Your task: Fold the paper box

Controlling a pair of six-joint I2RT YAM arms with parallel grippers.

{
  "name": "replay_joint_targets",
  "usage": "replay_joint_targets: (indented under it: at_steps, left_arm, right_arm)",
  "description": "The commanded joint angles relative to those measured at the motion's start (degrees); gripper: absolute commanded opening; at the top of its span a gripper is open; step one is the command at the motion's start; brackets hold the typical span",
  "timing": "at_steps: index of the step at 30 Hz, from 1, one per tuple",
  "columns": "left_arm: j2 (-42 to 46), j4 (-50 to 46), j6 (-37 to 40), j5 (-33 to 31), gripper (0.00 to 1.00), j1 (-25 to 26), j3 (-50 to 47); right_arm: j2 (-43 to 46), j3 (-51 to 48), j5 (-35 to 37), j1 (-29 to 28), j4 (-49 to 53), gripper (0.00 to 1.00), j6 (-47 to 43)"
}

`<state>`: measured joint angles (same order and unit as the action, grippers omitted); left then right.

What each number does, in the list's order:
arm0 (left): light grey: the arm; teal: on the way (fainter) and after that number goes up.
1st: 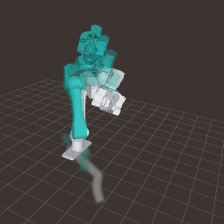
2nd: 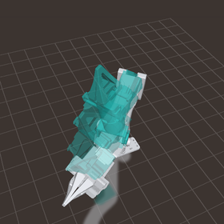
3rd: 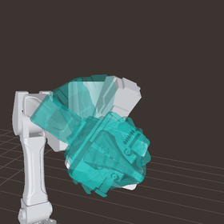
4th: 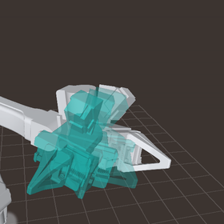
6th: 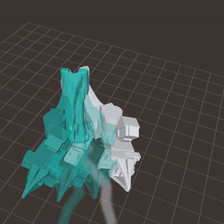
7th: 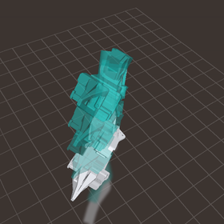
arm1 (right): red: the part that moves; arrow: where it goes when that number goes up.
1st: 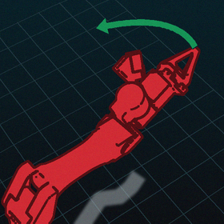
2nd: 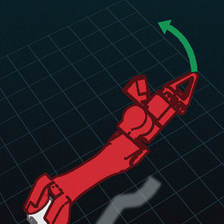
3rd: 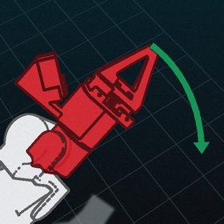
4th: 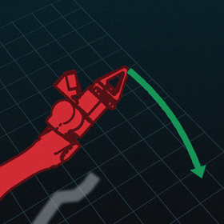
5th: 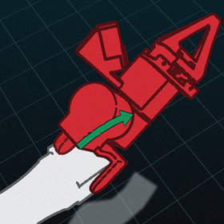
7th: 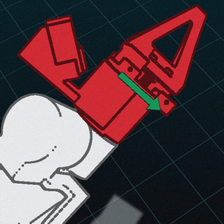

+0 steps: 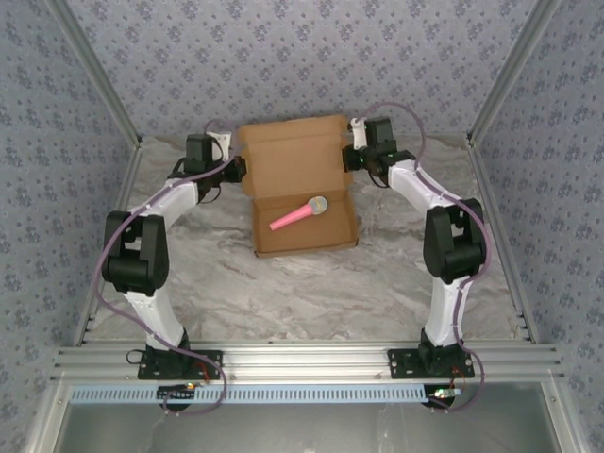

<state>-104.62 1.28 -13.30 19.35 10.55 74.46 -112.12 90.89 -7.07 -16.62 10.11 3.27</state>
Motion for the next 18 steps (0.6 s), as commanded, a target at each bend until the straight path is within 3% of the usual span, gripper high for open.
replay_joint_targets:
  at_steps: [1, 8, 18]
  left_arm:
    - [4.18, 5.37, -3.34, -7.01, 0.01, 2.01, -2.19]
    - [6.68, 12.85, -5.84, -18.38, 0.00, 7.38, -7.48]
    - [9.29, 21.44, -3.41, -29.33, 0.00, 13.12, -12.89]
  right_arm:
    - [3.93, -1.74, 13.46, -1.81, -0.63, 0.06, 1.98]
    - [5.72, -5.92, 23.44, -4.93, -5.94, 0.04, 5.78]
    - [8.10, -13.43, 17.85, -3.54, -20.55, 0.03, 6.91]
